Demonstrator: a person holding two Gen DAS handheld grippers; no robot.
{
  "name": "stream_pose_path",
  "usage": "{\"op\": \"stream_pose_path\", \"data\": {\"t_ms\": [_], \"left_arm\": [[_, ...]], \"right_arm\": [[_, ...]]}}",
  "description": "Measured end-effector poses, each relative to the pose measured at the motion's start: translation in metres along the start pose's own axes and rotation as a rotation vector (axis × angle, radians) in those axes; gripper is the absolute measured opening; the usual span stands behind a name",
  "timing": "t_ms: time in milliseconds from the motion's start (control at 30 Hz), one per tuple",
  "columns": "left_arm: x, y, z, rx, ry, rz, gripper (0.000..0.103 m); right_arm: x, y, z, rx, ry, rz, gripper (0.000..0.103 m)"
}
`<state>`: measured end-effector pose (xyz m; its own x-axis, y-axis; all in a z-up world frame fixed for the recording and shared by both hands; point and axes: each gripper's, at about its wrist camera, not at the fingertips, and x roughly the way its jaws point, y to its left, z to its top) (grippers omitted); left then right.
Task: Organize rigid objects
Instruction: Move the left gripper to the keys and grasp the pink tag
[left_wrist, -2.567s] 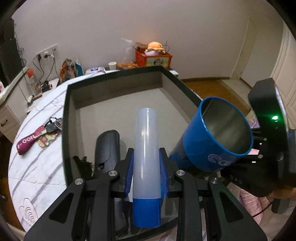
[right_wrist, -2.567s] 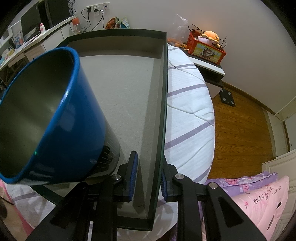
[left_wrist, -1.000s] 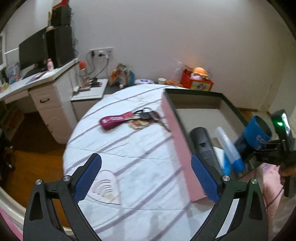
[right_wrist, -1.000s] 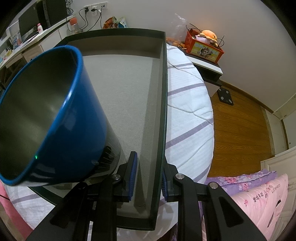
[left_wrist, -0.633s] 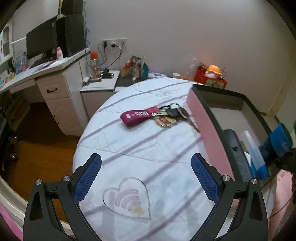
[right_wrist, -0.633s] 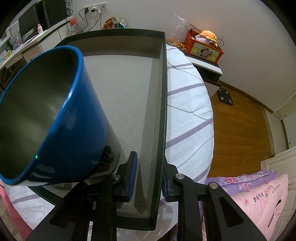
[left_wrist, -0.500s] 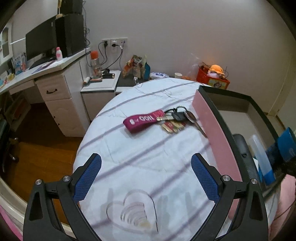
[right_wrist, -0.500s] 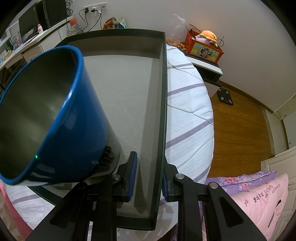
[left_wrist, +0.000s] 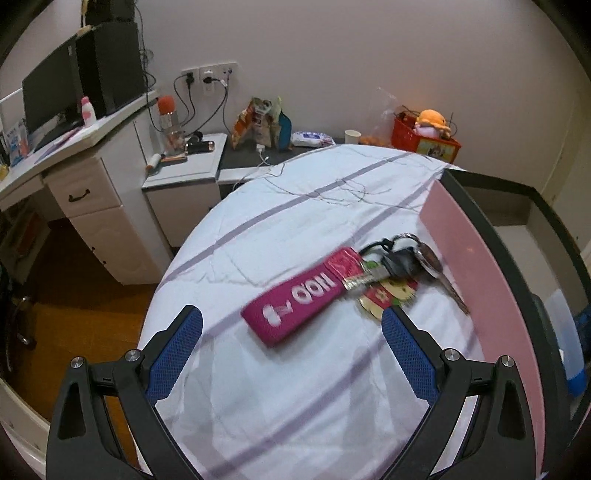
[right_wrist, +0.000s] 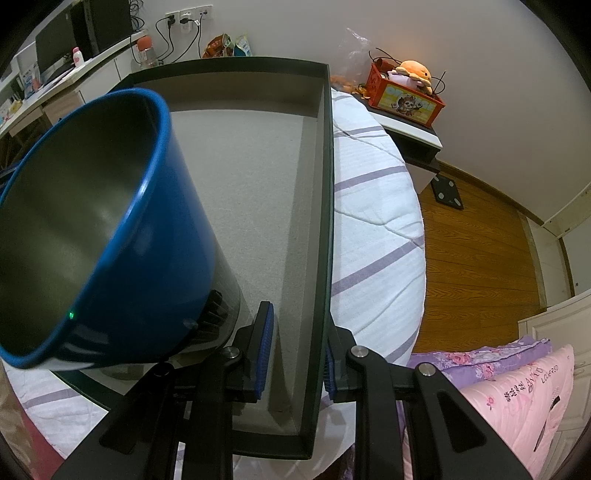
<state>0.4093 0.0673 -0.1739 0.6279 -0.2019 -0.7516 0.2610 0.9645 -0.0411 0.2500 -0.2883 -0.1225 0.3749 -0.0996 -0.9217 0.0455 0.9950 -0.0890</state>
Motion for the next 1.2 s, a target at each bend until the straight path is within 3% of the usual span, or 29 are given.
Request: {"op": "stream_pose_path", "data": {"t_ms": [67,133,300,433,767,1200], "left_arm": [[0.006,0.000,0.002,0.008,0.008,-0.005,0.094],[0.011,-0.002,0.003,0.022,0.026,-0.009,0.074],[0.013,-0.005,0.003,0.040,0.040,-0.033,0.043],[0.007,-0.012,0.001,0.053,0.039,-0.045,0.031],[-0.021,-0.023,-0.023,0.033,0.065,-0.084,0.026],[-0.083,-0.057,-0.100,0.126,0.106,-0.124,0.025]], "right_arm": [[0.000,0.000,0.001,0.001,0.001,-0.005,0.025],[0.000,0.001,0.002,0.002,0.001,-0.009,0.025],[0.000,0.002,0.002,0.001,0.002,-0.014,0.025],[0.000,0.002,0.002,0.001,0.002,-0.013,0.025],[0.001,0.003,0.003,-0.003,0.004,-0.015,0.025],[0.000,0.004,0.002,-0.008,0.005,-0.016,0.025]]}}
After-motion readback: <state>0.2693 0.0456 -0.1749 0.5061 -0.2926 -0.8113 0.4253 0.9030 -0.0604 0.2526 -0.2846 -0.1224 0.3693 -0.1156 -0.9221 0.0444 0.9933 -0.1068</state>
